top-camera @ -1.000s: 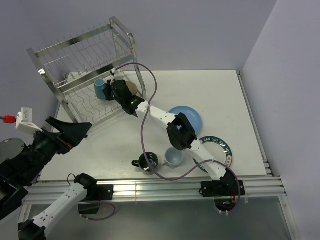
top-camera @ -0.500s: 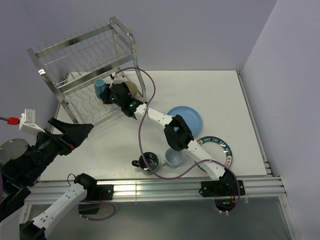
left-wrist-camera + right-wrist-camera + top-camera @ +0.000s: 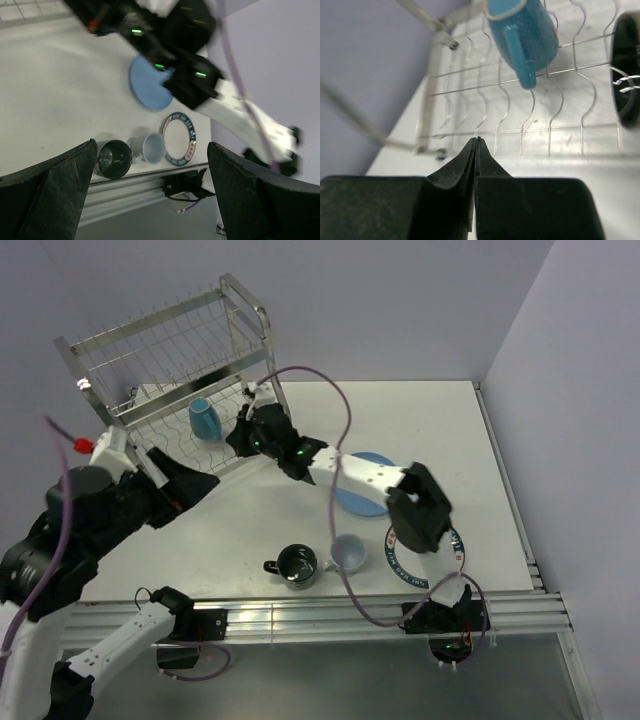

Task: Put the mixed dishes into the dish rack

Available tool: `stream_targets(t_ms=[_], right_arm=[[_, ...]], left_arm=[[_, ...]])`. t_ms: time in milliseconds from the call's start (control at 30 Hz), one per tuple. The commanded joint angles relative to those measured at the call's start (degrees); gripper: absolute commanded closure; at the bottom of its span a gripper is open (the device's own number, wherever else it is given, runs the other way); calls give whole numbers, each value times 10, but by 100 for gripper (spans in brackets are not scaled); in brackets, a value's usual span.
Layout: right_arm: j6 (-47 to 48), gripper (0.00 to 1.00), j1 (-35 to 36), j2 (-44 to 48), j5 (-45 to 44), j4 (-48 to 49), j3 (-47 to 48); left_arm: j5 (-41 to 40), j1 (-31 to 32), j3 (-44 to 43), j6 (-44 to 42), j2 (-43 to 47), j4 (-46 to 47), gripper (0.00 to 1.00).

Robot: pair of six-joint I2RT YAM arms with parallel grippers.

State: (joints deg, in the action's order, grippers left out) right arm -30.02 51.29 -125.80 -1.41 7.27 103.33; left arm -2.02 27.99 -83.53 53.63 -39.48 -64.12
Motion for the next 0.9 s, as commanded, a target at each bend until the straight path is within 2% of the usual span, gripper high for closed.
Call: stream_targets(t_ms=[0, 100, 133, 200, 233, 333, 400, 467, 533, 733, 867], right_arm=[[29, 100, 12, 196, -40, 44, -89], [53, 100, 13, 298, -89, -64, -153], [57, 97, 12, 325, -149, -132, -180], [71, 88, 8, 401, -211, -193, -210], [77, 77, 1, 429, -254, -217, -239], [88, 57, -42, 538, -250, -292, -296], [53, 52, -87, 618, -216, -348, -320], [36, 50, -163, 668, -138, -375, -359], [32, 50, -188, 730, -115, -387, -389], [14, 49, -206, 814, -82, -416, -422], [3, 49, -210, 840, -69, -417, -430]], left_arm=[[45, 0, 19, -19, -51, 0, 2], [86, 1, 78, -33, -78, -2, 4], [95, 2, 92, -36, -83, -3, 5], [110, 9, 133, -41, -94, 9, 6], [106, 27, 143, -41, -97, 14, 6], [77, 79, 158, -43, -132, 15, 7], [50, 118, 156, -38, -174, 20, 7], [30, 176, 150, -36, -203, 29, 7], [25, 204, 146, -47, -235, 63, 6], [106, 217, 186, -121, -306, 124, 8], [92, 218, 188, -161, -348, 113, 8]])
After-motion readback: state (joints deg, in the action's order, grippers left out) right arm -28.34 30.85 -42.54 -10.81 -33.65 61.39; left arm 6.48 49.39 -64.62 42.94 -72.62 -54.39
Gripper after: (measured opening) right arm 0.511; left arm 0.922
